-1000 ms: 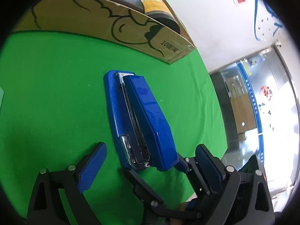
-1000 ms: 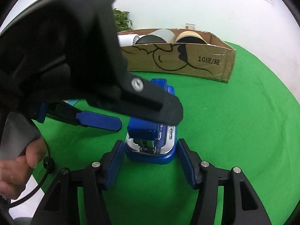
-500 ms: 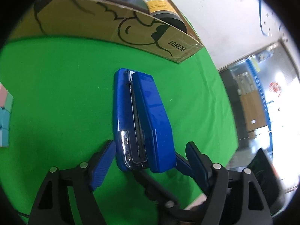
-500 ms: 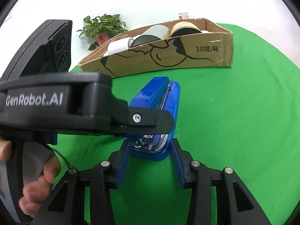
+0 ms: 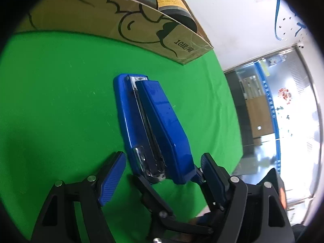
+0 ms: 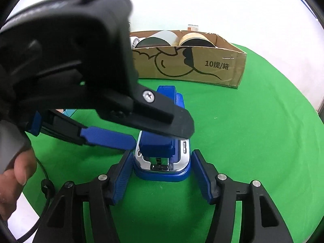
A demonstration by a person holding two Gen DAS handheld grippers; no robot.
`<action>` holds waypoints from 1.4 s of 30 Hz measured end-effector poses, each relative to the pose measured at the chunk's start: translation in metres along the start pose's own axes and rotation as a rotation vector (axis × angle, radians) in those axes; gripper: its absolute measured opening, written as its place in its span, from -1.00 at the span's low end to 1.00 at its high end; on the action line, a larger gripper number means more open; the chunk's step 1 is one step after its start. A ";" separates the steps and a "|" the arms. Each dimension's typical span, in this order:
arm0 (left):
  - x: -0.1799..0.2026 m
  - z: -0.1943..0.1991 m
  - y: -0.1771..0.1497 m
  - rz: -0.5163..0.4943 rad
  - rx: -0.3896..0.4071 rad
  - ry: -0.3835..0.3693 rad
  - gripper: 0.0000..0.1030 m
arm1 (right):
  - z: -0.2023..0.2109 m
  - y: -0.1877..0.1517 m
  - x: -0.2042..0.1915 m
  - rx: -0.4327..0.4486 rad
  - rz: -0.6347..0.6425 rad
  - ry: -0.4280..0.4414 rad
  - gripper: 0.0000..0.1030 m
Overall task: Organize rigid objects
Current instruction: 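Carry the stapler into the box corner compartment and open both grippers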
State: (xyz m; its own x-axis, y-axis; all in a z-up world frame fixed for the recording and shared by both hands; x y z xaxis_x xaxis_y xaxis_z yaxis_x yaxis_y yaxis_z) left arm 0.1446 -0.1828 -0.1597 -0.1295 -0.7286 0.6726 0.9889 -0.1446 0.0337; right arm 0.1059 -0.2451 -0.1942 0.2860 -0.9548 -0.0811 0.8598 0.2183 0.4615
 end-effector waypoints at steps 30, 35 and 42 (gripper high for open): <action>0.015 0.130 0.009 -0.118 0.281 0.036 0.24 | 0.059 0.092 -0.049 0.067 -0.045 0.282 0.07; 0.003 0.186 0.029 -0.128 0.354 0.057 0.24 | 0.078 0.141 -0.084 0.126 0.015 0.296 0.07; -0.035 0.236 0.069 -0.111 0.371 0.095 0.24 | 0.061 0.212 -0.134 0.106 0.061 0.324 0.07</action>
State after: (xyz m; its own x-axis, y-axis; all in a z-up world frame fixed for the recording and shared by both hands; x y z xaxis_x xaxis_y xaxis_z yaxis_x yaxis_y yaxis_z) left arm 0.2344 -0.0092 -0.0068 -0.2262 -0.7831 0.5793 0.9253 0.0132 0.3791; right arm 0.2242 -0.0835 -0.0313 0.4697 -0.8231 -0.3192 0.7931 0.2346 0.5620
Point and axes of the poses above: each gripper's, at about its wrist camera, not at the fingertips, and z roughly against the way its jaws point, x to its right, y to its top, the point moved 8 cm from there along -z, roughly the way its jaws point, and after that the axes turned 15 degrees about -x, right-handed, at the moved point
